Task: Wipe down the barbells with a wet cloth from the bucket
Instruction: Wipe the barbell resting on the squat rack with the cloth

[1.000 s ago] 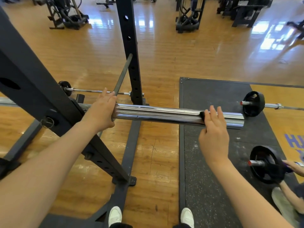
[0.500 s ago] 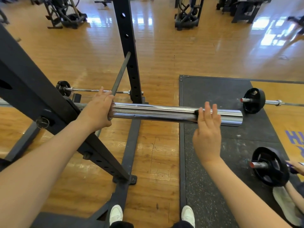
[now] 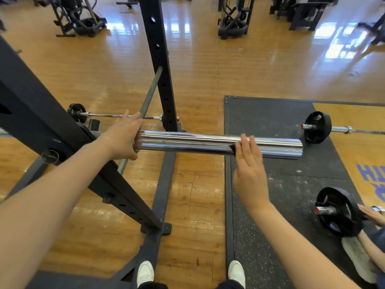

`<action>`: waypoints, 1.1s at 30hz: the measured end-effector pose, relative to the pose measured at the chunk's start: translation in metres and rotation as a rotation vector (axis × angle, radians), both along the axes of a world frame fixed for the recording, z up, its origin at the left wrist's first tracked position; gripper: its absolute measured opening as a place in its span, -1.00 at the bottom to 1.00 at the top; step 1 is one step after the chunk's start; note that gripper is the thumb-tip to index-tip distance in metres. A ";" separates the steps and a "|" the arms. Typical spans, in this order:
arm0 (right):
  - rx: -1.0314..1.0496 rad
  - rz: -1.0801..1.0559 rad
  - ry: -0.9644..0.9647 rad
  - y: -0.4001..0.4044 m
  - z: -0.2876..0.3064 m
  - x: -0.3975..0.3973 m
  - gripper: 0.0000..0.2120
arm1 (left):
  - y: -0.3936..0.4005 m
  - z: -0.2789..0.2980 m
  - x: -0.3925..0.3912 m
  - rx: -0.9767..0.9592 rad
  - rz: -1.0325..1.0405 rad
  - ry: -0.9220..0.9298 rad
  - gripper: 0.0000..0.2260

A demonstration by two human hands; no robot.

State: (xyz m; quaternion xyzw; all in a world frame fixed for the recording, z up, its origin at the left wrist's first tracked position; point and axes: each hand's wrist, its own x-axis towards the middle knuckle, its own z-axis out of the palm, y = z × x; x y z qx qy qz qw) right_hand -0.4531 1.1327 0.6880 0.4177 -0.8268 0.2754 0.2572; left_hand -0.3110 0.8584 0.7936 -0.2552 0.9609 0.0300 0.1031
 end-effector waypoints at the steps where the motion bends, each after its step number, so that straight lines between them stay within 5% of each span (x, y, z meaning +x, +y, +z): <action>1: 0.014 0.009 0.006 0.002 -0.002 -0.002 -0.53 | -0.001 -0.002 0.002 -0.021 0.010 0.018 0.00; 8: -0.100 -0.208 -0.043 0.026 0.001 -0.018 -0.51 | 0.011 -0.046 0.037 -0.339 -0.079 0.274 0.00; 12: -0.037 -0.056 0.013 -0.001 -0.008 -0.001 -0.44 | 0.014 -0.056 0.029 -0.371 -0.022 0.391 -0.11; 26: -0.074 -0.059 0.031 0.005 -0.010 -0.008 -0.49 | 0.014 -0.051 0.021 -0.373 0.008 0.334 -0.19; 33: -0.147 -0.229 -0.030 0.014 -0.004 -0.017 -0.45 | 0.012 -0.046 0.019 -0.352 0.018 0.296 -0.22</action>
